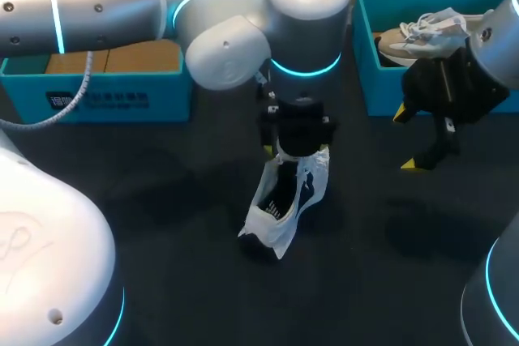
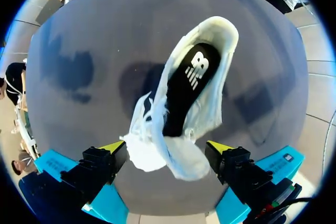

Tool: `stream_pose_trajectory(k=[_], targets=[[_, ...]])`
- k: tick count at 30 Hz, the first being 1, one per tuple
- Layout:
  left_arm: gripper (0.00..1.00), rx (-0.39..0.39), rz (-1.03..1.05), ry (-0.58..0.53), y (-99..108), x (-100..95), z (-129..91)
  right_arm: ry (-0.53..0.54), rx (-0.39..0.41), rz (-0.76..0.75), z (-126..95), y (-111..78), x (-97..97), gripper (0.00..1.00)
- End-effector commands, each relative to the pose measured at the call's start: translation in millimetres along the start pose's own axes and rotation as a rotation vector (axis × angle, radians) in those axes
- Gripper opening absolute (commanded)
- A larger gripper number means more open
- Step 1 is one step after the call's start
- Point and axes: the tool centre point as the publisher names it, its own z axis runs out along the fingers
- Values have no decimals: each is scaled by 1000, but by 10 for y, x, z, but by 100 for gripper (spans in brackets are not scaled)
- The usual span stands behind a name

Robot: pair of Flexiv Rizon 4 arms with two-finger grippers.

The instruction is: Take the shoe out of the shoebox, open the shoe tongue, remove and reinsert the insole, then place the shoe into the shoebox

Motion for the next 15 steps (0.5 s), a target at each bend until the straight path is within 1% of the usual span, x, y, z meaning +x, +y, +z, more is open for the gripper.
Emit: stream_pose_trajectory(k=[1,3,6,8,9,10,12,13,15], targets=[[100,-11,20,6,98,33,-136,0,2,0,13,0,-1,100],[100,-16,31,8,140,5,-156,0,2,0,13,0,-1,100],[100,-27,51,6,213,-87,-185,0,2,0,13,0,-1,100],[92,-40,76,14,242,-139,-179,0,2,0,13,0,-1,100],[94,-42,88,22,247,-160,-170,0,2,0,13,0,-1,100],[93,-37,94,23,250,-173,-162,0,2,0,13,0,-1,100],[86,-33,105,19,247,-187,-154,0,2,0,13,0,-1,100],[74,-30,106,19,242,-195,-138,0,2,0,13,0,-1,100],[69,-22,113,23,232,-190,-105,0,2,0,13,0,-1,100]])
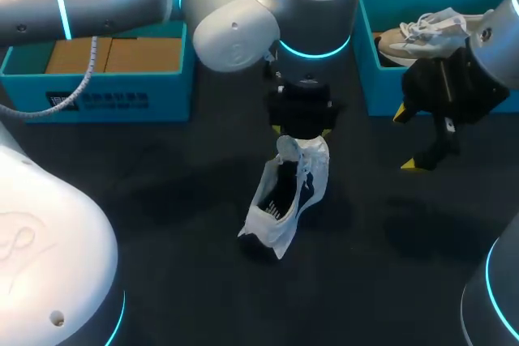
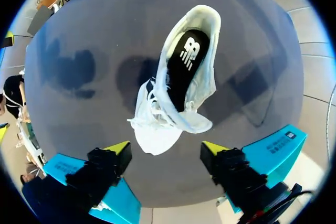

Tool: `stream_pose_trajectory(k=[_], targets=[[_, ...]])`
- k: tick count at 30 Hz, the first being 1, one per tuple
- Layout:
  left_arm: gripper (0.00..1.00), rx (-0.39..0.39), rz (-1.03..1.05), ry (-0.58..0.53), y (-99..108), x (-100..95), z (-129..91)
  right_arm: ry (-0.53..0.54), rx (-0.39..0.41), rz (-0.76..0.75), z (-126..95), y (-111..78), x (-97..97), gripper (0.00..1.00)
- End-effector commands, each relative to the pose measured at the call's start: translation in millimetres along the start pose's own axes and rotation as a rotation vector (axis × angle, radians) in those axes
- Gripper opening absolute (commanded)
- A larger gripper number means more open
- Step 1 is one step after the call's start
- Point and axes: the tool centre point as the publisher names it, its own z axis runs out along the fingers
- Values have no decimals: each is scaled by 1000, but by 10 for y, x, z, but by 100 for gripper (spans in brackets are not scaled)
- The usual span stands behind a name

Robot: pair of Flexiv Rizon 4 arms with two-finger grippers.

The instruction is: Take the shoe out of the shoebox, open the shoe tongue, remove and reinsert the insole, then place the shoe into the shoebox

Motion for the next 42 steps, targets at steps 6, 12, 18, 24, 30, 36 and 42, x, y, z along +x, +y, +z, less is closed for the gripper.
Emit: stream_pose_trajectory(k=[6,12,18,24,30,36,42], targets=[[38,26,6,8,-28,24,83,0,2,0,13,0,0,100],[39,48,37,12,-90,94,51,0,2,0,13,0,0,100],[29,74,48,5,-224,123,43,0,2,0,13,0,0,100],[30,118,29,-2,-360,164,118,0,2,0,13,0,0,100],[27,148,33,-1,-504,177,156,0,2,0,13,0,0,100],[27,161,52,10,-656,183,181,0,2,0,13,0,0,100],[29,140,38,-1,-562,181,68,0,2,0,13,0,0,100]])
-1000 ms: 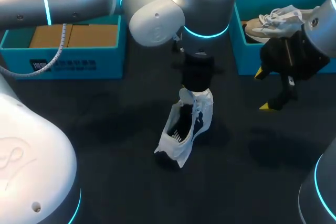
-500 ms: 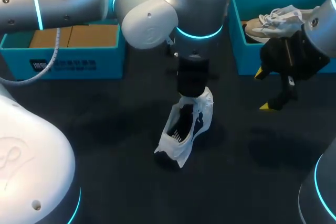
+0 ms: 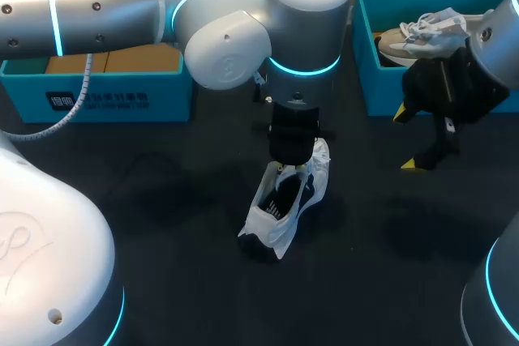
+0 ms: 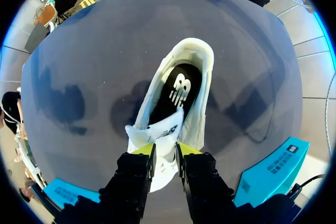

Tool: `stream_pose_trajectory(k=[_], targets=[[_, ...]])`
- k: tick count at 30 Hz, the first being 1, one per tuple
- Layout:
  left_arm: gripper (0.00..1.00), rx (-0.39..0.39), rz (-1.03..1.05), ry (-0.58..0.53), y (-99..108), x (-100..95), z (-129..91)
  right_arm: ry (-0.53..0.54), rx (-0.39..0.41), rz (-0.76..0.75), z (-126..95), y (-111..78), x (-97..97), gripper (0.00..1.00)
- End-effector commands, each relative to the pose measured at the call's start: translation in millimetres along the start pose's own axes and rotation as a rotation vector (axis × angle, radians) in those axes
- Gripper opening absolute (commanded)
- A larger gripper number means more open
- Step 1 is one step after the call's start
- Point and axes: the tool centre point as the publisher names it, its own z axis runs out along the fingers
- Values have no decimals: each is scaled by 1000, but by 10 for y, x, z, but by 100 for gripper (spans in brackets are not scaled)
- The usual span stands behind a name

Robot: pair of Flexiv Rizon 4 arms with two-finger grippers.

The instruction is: Take the shoe out of the shoebox, open the shoe tongue, remove and reinsert the insole, then place the shoe into the shoebox

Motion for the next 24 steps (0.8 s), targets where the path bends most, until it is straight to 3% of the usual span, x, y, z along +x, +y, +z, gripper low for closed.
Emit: stream_pose_trajectory(k=[1,13,24], targets=[[29,-17,-6,-14,44,11,-140,0,2,0,13,0,-1,100],[29,14,100,3,17,-180,-122,0,2,0,13,0,-1,100],[26,30,156,93,30,47,-81,0,2,0,13,0,-1,100]])
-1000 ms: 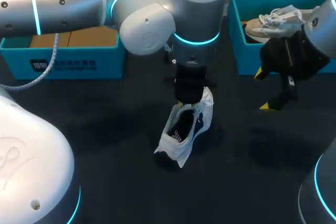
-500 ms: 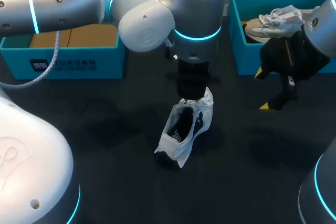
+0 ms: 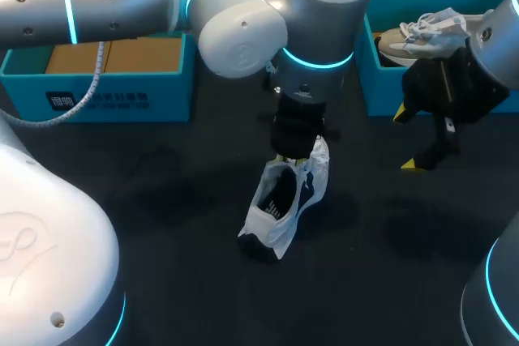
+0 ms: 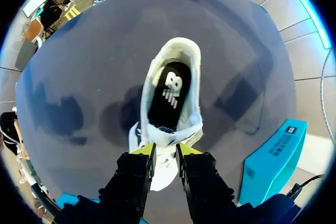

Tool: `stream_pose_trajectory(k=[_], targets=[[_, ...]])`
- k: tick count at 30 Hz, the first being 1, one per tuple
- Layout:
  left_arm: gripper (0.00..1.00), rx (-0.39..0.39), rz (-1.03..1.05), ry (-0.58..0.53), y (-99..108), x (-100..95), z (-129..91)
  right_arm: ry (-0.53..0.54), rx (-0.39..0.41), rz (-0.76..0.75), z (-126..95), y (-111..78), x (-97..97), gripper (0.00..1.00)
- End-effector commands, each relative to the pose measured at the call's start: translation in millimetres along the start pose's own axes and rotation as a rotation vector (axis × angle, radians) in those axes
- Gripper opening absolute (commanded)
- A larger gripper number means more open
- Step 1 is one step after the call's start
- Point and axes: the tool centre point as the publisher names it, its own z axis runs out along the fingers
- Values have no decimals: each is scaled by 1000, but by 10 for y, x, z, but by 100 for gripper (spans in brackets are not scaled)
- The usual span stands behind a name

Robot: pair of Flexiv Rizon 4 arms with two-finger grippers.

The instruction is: Take the shoe out of the shoebox, open the shoe tongue, remove and reinsert the insole, then place the shoe into the shoebox

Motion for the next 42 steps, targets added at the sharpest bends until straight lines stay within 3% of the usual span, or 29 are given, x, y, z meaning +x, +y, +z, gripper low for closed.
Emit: stream_pose_trajectory(k=[1,14,22,31,39,42], targets=[[25,8,10,22,-8,55,-9,0,2,0,13,0,-1,100],[25,41,41,45,-165,49,106,0,2,0,13,0,-1,100],[27,39,-8,12,-131,47,67,0,2,0,13,0,-1,100],[34,86,-76,-15,-327,18,272,0,2,0,13,0,-1,100],[44,79,-226,-59,-361,190,-1,0,2,0,13,0,-1,100],[44,88,-336,-87,-411,261,-92,0,2,0,13,0,-1,100]])
